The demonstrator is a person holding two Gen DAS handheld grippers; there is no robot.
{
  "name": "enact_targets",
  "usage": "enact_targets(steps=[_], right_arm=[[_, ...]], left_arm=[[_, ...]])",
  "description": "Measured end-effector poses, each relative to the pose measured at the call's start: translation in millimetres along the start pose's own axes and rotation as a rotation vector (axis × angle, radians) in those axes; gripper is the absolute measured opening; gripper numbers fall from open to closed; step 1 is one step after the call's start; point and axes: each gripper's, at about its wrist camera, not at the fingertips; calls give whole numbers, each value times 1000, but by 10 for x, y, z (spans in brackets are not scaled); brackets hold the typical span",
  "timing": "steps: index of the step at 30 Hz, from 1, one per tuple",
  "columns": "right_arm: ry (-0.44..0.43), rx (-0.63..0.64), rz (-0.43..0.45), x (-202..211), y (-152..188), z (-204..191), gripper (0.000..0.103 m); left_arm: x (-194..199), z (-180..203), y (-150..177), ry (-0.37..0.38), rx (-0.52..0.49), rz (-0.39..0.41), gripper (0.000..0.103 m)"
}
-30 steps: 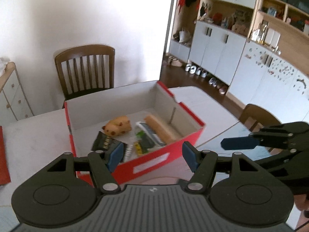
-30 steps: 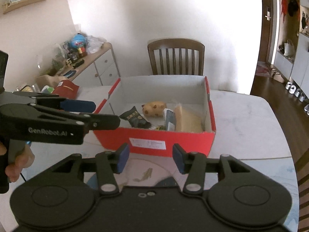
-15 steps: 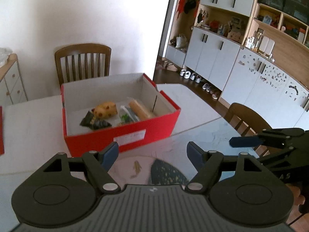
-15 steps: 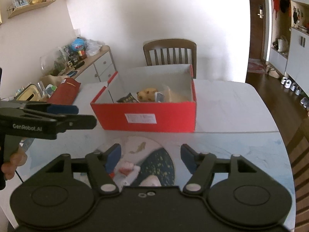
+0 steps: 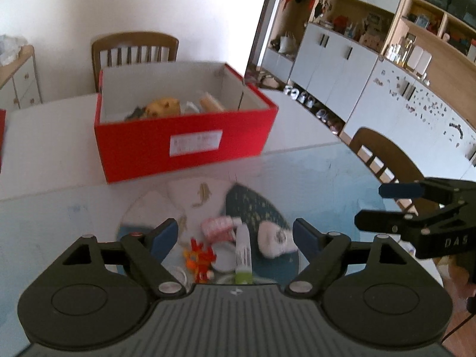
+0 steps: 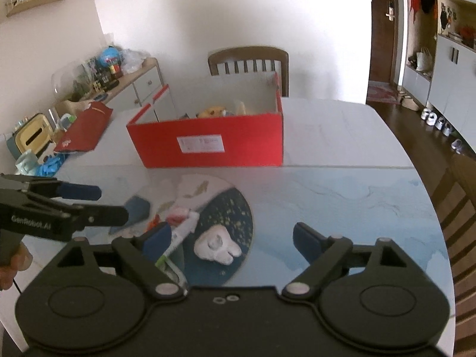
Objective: Organize objects
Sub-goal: 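Withdraw both grippers from the box back toward the remaining items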
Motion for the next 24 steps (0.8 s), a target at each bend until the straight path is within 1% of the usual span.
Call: enact_targets(steps=[2,6,7,8,10,15,19,24], right_arm=[[9,0,-12,-36,56,13,89],[15,-6,-39,-112,124,41,89],[21,-7,-44,-133,135,42,89],[25,-8,-50,-157,146,46,89],[25,-9,-62,-202,163,47,89],[31,5,-93,-338,176,38,89],[40,6,-113,-466,183,23,89],[45,13,-144,-613,186,-9,89]], left_arm=[[-52,7,87,4,3,-16,89],[-140,24,244,5,3,-40,89],[-161,21,281,8,8,-41,93],[-182,17,318,14,17,-43,103],[-220,3,388,28,36,-38,103],[-346,10,500,15,36,-67,103],[-459,78,587,-20,-12,-99,103],[-547,158,697,-54,-77,-102,103]])
Point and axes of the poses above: each gripper's, at about its wrist camera, not at the fingertips, and x roughly against the way its jaws point, z to its right, y to its underside, and after that the axes turned 10 degrees about -z, right-handed
